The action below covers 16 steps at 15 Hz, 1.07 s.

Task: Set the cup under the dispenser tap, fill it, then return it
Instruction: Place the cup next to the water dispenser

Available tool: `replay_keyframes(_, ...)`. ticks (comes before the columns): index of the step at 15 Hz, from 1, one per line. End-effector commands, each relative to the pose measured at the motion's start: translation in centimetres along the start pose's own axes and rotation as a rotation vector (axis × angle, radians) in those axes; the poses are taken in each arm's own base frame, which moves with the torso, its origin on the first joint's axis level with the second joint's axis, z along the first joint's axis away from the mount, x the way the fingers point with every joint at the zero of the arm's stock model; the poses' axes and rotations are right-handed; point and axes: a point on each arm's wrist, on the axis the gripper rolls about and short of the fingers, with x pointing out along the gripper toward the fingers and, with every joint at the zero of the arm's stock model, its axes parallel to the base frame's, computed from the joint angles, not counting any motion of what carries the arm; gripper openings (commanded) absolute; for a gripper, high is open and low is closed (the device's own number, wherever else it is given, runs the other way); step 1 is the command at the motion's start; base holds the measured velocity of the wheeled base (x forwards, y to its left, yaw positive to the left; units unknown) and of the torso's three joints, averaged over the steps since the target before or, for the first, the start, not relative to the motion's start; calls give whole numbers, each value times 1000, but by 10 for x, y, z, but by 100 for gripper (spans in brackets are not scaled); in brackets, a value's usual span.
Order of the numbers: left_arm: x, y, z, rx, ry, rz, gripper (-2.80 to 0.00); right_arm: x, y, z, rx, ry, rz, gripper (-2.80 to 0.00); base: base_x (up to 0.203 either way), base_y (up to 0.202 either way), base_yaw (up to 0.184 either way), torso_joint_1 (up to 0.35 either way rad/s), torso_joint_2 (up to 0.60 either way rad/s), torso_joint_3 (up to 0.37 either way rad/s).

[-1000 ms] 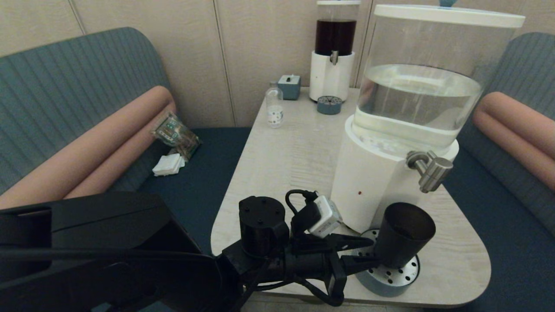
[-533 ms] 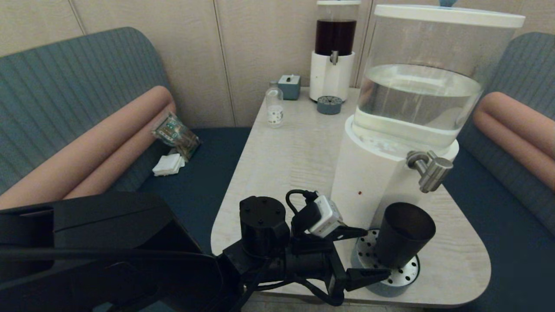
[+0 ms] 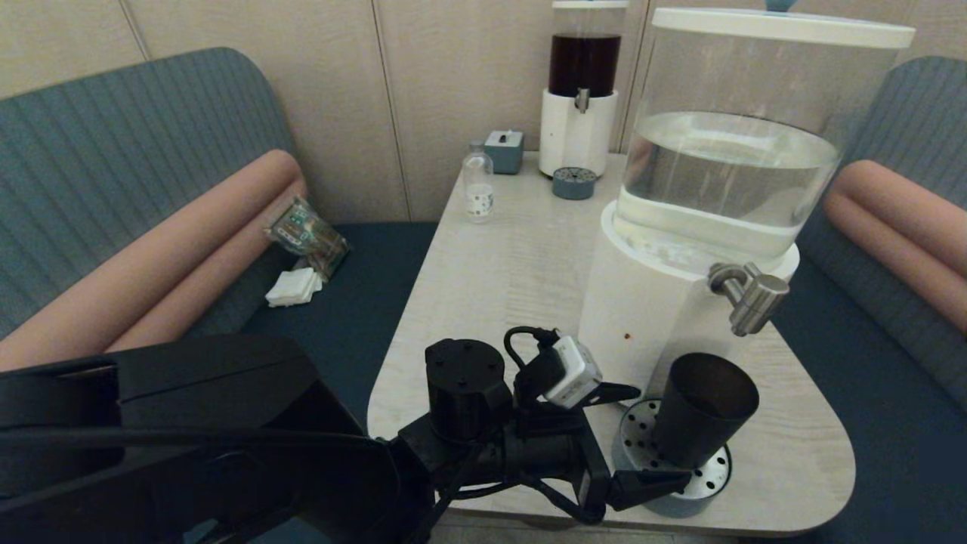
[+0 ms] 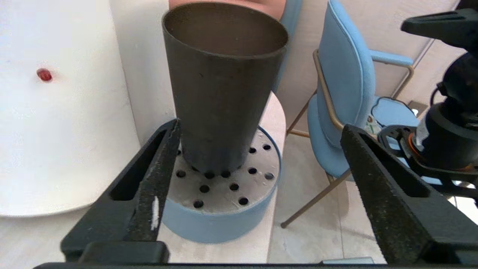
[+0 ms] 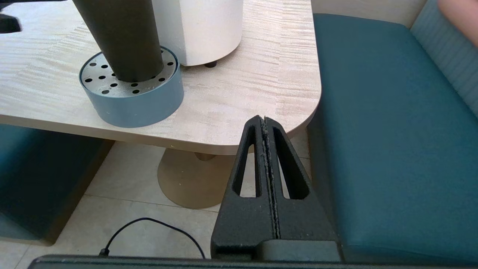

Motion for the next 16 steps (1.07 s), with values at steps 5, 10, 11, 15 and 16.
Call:
replay_keyframes(5,18,12,-10,10,-20,-2,0,0,0,0,1,0,1,-280,0,0,0,0,0,0)
replay_keyframes(10,25,17,-12,14,-33,-1,0,0,0,0,0,-1,1,-280,0,0,0,0,0,0)
replay_keyframes(11,26,18,-13,13,-35,10,0,0,0,0,1,-1,1,-280,0,0,0,0,0,0)
replay_keyframes(15,30,21,-18,12,-35,25,0,0,0,0,0,-1,1,-280,0,0,0,0,0,0)
replay_keyframes(16,32,22,-19,16,-40,26,0,0,0,0,0,0,1,-280,0,0,0,0,0,0)
